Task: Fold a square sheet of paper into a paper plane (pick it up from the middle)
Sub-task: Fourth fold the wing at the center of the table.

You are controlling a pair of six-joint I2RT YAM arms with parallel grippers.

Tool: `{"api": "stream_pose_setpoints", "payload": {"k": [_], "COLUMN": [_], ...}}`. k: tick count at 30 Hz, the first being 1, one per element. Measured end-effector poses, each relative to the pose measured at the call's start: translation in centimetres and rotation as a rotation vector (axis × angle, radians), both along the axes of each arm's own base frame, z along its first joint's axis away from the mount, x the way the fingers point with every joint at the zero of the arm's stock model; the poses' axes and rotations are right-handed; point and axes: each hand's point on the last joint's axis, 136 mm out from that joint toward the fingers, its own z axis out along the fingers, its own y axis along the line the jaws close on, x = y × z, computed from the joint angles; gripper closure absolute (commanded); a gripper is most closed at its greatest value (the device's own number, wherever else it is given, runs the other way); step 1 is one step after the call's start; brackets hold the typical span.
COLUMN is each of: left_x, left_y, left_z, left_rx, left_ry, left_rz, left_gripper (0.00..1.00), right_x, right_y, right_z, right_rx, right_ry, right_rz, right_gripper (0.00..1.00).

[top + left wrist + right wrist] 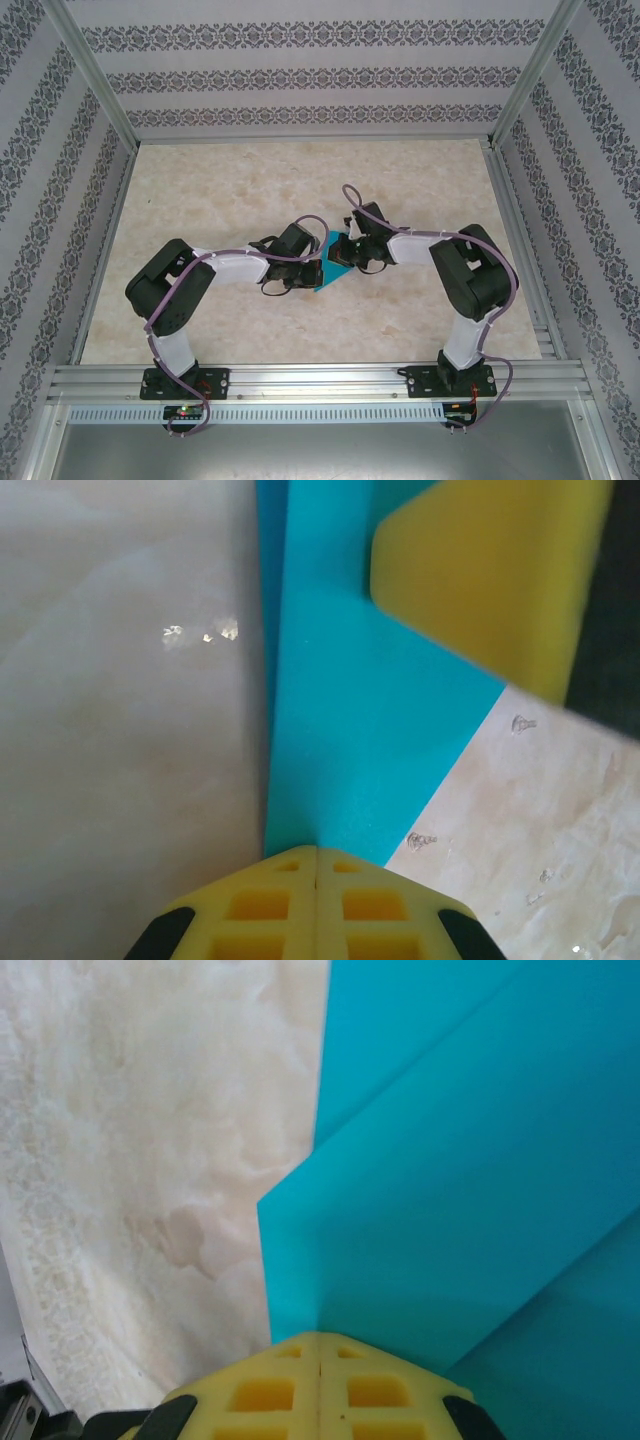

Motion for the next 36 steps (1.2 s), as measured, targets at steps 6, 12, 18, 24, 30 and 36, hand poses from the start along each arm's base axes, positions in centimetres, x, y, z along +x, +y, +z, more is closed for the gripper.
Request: {"api": "stream_pose_setpoints", "payload": {"k": [6, 12, 18, 24, 30, 36], "left_x": [0.0, 0.0, 0.0, 0.0, 0.2, 0.3], "left_y": [0.0, 0.0, 0.0, 0.0, -0.1, -0.2], "left_z": [0.0, 0.0, 0.0, 0.0, 0.0, 0.0], "left_rx": [-0.005, -0.005, -0.005, -0.006, -0.020, -0.025], "left_ry": [-0.002, -0.002, -0.003, -0.006, -0.024, -0.028], "left_rz": [0.003, 0.003, 0.004, 0.004, 0.005, 0.003], "left_gripper": [1.00, 1.00, 1.00, 1.00, 1.00, 1.00], "right_x": [-1.8, -2.4, -2.7, -2.0, 2.0, 6.2], "right_y": [0.0, 0.8, 1.1, 0.7, -2.1, -5.0], "right_z": [-0.9, -0.8, -1.1, -1.3, -1.3, -1.1], "right_rx": [-0.015, -0.005, -0.002, 0.000, 0.023, 0.002], "right_ry": [0.041, 0.047, 0.060, 0.101, 0.110, 0.088], "right_rz": [-0.007, 0.008, 0.023, 0.024, -0.044, -0.115], "right_gripper": [1.00, 1.00, 1.00, 1.00, 1.00, 1.00]}}
